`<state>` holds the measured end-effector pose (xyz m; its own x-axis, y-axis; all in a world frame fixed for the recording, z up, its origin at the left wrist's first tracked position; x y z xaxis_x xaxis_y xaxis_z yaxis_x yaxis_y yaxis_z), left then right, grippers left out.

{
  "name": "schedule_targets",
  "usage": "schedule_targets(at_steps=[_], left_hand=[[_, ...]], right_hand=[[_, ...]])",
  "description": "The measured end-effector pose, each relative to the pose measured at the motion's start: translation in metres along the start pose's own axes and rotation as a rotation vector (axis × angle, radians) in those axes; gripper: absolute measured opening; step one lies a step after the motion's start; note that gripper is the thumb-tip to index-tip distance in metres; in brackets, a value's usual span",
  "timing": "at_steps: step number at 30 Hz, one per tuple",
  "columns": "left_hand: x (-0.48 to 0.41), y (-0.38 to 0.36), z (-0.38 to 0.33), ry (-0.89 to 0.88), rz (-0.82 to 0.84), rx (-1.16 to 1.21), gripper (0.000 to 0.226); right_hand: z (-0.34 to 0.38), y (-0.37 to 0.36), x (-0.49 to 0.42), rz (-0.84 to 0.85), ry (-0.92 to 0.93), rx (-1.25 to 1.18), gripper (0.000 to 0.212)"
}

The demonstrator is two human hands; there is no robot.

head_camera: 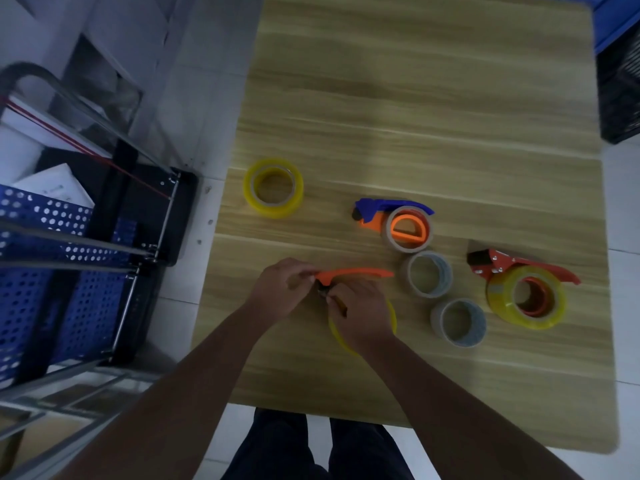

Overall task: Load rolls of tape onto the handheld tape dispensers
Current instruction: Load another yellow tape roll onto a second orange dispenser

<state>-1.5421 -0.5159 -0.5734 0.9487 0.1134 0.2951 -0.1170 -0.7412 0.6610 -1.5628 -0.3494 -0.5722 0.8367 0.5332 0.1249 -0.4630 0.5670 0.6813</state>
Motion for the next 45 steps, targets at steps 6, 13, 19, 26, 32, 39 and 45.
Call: schedule_targets(at_steps=[6, 13, 19, 26, 32, 39, 45], left_hand=[[-0.004, -0.006, -0.01, -0.084, 0.022, -0.118, 0.017], [-0.007, -0.017, -0.01, -0.037, 0.117, -0.152, 0.027], [-0.003, -0.026, -0.014, 0.076, 0.116, -0.175, 0.029], [-0.016, -0.021, -0.03, 0.227, 0.052, -0.317, 0.04], [-0.013, -0.015, -0.021, 0.263, 0.102, -0.266, 0.024], [0.001, -0.019, -0.009, 0.342, 0.023, -0.08, 0.018], [0.004, -0.019, -0.012, 0.345, -0.033, -0.034, 0.017]], right_hand=[[-0.001, -0.002, 0.003, 0.034, 0.026, 0.044, 0.01], [-0.002, 0.003, 0.008, -0.024, 0.005, 0.021, 0.009], [0.002, 0.004, 0.009, -0.115, -0.081, 0.055, 0.012], [-0.007, 0.003, 0.011, -0.146, -0.058, 0.043, 0.015], [-0.016, 0.01, 0.002, -0.109, -0.222, -0.049, 0.015], [-0.004, 0.002, -0.005, 0.109, -0.096, 0.239, 0.017], [-0.006, 0.003, -0.006, 0.219, -0.047, 0.251, 0.022]])
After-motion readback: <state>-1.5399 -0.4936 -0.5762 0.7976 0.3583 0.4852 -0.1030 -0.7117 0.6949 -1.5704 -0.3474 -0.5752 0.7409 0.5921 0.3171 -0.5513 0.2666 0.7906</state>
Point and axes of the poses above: each hand's wrist, its own x-axis away from the middle knuckle, its own y-axis out of the back of the hand, z = x × y, the point moved 5 cm from there along -x, towards the middle knuckle, and after that the axes turned 12 degrees about -x, right-handed, at the moved point
